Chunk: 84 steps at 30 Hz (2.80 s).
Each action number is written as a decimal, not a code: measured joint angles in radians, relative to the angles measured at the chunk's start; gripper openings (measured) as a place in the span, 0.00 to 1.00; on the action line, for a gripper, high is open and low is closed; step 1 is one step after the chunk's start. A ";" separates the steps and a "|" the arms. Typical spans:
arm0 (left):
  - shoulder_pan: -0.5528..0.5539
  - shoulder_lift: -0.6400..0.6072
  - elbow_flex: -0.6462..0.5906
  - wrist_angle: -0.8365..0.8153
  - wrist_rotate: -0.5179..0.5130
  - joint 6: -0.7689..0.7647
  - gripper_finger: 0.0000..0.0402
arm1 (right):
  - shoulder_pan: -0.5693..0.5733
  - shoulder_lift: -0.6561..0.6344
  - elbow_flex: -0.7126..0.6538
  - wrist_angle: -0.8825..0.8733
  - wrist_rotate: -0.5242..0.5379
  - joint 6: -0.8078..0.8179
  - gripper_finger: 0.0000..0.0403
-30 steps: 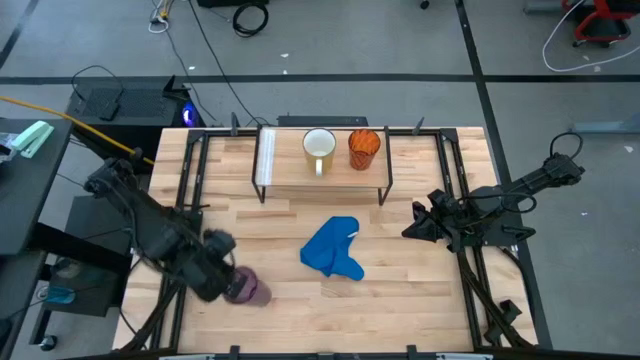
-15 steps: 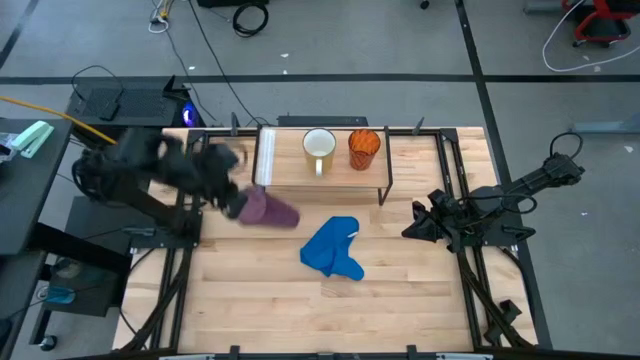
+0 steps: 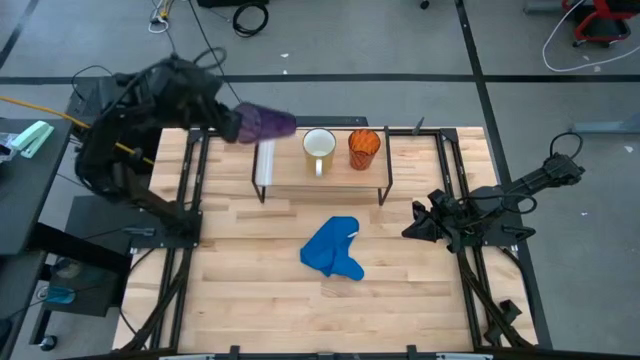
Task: Stack small to large cups/mugs on shelf
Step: Put the violet cup on the shelf
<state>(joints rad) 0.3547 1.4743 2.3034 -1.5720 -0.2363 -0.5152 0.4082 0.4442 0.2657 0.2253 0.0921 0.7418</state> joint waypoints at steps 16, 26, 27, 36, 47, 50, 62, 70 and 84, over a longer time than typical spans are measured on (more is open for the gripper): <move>0.316 0.200 0.046 0.001 0.226 0.135 0.03 | 0.000 0.000 0.000 0.000 0.004 0.045 0.04; 0.328 0.278 0.045 0.002 0.310 0.170 0.03 | 0.000 0.000 0.000 0.000 0.004 0.078 0.04; 0.332 0.277 0.045 0.001 0.292 0.170 0.03 | 0.000 0.000 0.000 0.000 0.004 0.079 0.04; 0.368 0.249 0.046 0.001 0.232 0.160 0.03 | 0.000 0.000 0.000 0.000 0.004 0.079 0.04; 0.386 0.248 0.045 0.001 0.233 0.196 0.03 | 0.000 0.000 0.000 0.000 0.004 0.122 0.04; 0.406 0.248 0.045 0.001 0.232 0.253 0.03 | 0.000 0.000 0.000 0.000 0.004 0.122 0.04; 0.484 0.194 -0.165 0.002 0.304 0.402 0.03 | 0.000 0.000 0.000 0.000 0.005 0.157 0.04; 0.415 0.112 -0.280 0.001 0.311 0.387 0.03 | 0.000 0.000 0.000 0.000 0.037 0.157 0.04; 0.298 0.131 -0.296 0.001 0.285 0.349 0.03 | 0.000 0.000 0.000 0.000 0.039 0.180 0.04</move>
<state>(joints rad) 0.6524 1.6054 2.0075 -1.5707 0.0490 -0.1660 0.4083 0.4438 0.2657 0.2253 0.1307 0.9218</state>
